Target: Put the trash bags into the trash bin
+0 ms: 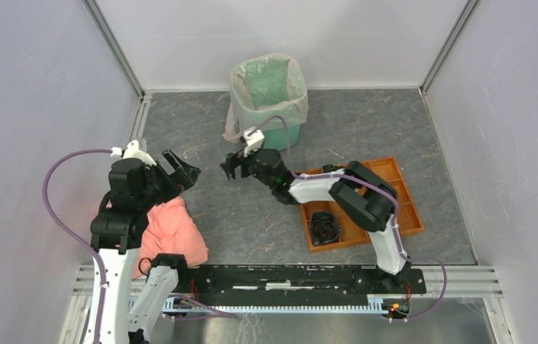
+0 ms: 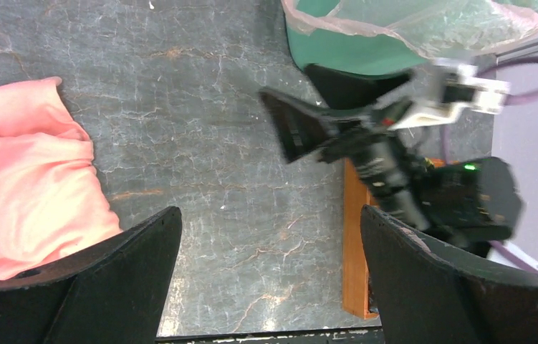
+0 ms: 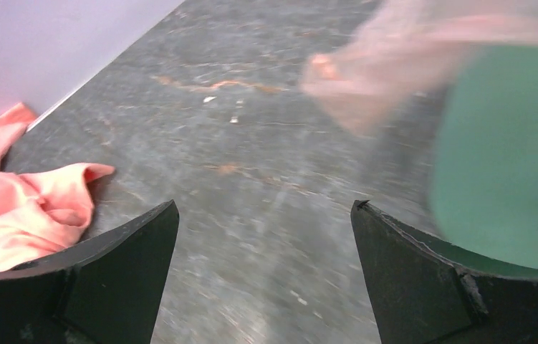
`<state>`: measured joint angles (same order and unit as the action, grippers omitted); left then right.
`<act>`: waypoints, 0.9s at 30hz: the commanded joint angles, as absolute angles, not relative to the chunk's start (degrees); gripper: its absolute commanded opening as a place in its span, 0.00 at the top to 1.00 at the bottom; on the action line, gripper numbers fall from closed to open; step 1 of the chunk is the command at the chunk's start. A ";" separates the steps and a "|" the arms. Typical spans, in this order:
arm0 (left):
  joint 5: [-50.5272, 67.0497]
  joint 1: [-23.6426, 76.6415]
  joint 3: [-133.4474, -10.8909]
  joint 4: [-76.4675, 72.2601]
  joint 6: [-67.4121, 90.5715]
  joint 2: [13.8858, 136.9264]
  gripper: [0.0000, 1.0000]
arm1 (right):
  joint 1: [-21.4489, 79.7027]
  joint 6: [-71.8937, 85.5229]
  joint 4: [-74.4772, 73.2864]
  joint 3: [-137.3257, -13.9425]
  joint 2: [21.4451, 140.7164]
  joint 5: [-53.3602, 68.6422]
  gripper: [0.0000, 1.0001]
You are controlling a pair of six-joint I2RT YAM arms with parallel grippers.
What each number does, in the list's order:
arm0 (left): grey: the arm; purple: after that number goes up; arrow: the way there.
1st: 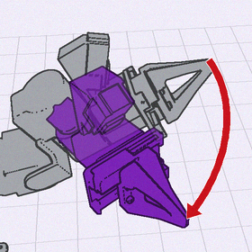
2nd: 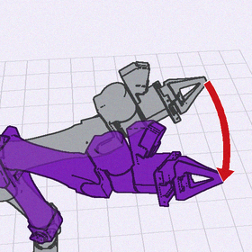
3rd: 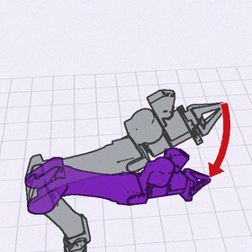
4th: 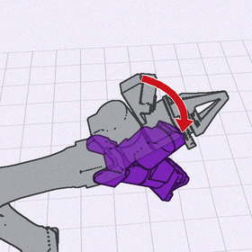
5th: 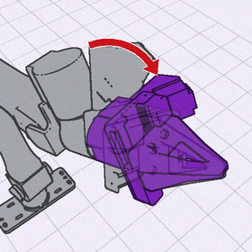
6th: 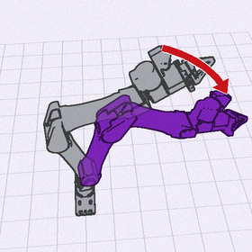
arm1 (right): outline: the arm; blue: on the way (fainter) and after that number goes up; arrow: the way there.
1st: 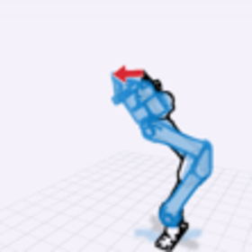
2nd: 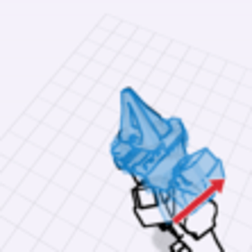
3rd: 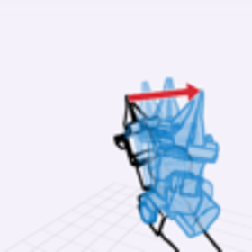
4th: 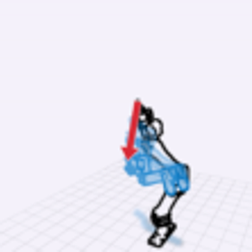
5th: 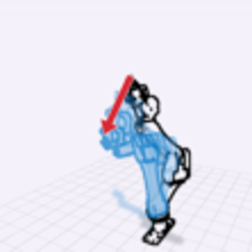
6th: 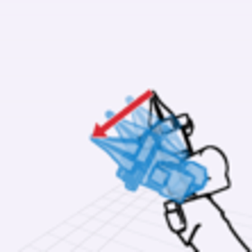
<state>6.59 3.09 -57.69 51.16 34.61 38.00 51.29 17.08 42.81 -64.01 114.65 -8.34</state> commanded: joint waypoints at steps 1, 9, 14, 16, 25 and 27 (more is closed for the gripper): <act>6.96 3.15 -61.00 53.01 32.52 36.25 0.00 | 54.07 14.84 42.38 -74.70 123.32 -8.81 0.02; 6.07 3.13 -61.78 55.19 32.37 35.24 0.00 | 51.96 9.51 39.90 -79.85 127.97 -32.80 0.02; 6.21 3.16 -62.48 55.19 31.82 36.03 0.00 | 45.35 15.60 34.87 -75.72 125.00 -39.85 0.02; 5.83 3.15 -62.22 55.10 31.81 35.91 0.00 | 43.43 15.79 36.72 -69.72 120.58 -38.33 0.02; 8.16 3.08 -60.64 50.26 32.85 36.46 0.00 | 43.06 12.23 18.23 -45.61 80.70 -20.46 0.02; 9.11 3.09 -63.31 49.70 32.86 37.69 0.00 | 43.02 12.28 6.77 -46.63 71.27 -21.58 0.02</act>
